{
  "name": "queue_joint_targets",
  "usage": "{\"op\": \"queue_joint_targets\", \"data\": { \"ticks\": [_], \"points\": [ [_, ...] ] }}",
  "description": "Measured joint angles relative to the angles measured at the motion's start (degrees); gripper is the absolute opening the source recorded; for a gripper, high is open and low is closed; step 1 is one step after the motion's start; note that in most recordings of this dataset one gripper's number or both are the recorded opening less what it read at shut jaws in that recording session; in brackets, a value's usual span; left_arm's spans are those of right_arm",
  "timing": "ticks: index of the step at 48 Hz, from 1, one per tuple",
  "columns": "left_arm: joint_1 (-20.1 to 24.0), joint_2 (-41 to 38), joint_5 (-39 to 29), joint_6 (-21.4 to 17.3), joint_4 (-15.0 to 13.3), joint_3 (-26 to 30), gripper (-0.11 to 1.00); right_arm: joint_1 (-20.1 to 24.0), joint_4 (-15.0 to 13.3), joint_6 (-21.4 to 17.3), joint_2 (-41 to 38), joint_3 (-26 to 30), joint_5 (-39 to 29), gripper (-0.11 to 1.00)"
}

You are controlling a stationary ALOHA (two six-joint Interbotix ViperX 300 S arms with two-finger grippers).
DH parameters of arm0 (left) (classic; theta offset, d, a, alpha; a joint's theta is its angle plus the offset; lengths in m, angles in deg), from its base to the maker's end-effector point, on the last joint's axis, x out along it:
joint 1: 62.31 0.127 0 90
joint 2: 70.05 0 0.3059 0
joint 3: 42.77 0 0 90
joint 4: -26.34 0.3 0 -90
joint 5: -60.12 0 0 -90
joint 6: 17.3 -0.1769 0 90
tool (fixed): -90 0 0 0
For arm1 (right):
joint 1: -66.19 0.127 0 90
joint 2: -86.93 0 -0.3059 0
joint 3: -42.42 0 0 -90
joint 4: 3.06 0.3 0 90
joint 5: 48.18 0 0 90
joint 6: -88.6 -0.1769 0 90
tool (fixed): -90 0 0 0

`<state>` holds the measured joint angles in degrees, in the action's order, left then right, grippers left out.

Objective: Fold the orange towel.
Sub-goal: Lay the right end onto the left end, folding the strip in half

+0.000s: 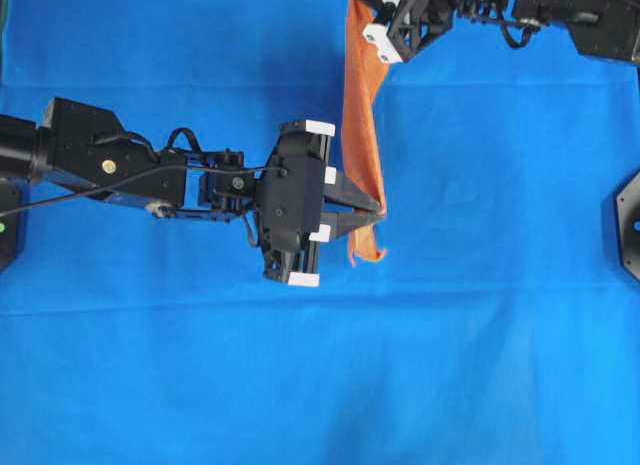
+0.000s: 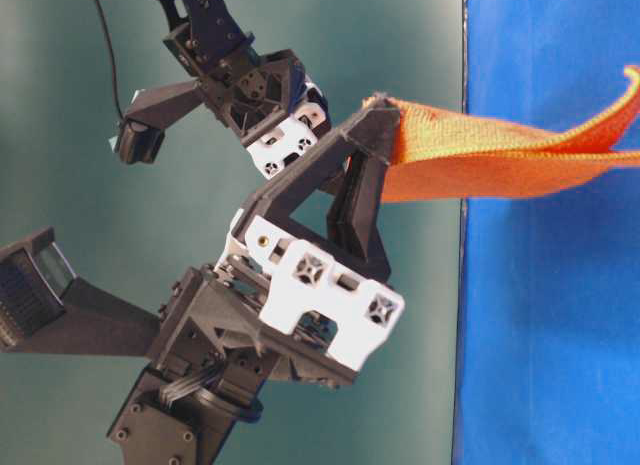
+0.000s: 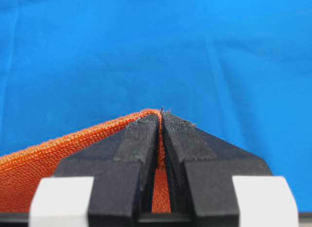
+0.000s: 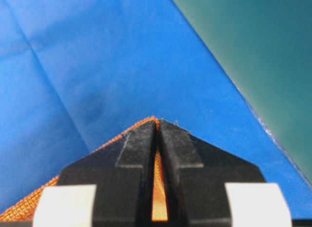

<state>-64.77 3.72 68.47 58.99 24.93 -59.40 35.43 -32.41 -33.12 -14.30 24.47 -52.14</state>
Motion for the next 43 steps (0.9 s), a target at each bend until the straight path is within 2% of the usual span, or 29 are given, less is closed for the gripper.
{"op": "queue_joint_targets", "data": {
  "ticks": [9,16,27,43],
  "points": [
    [0.09,-1.23,0.62,-0.79,0.0,1.14,0.02,0.0,0.0,0.18,0.09,-0.09,-0.09,0.03],
    [0.09,-3.6,0.62,-2.29,0.0,4.04,0.02,0.0,-0.09,0.26,1.93,-1.67,-0.18,0.03],
    [0.0,-10.02,0.7,-5.54,0.0,11.95,0.02,-0.53,-0.09,0.26,8.61,-7.91,-0.53,0.03],
    [-0.26,-18.46,0.88,-6.86,0.0,23.47,0.02,-3.96,-0.18,0.44,21.36,-18.72,-2.9,0.03]
  ]
}}
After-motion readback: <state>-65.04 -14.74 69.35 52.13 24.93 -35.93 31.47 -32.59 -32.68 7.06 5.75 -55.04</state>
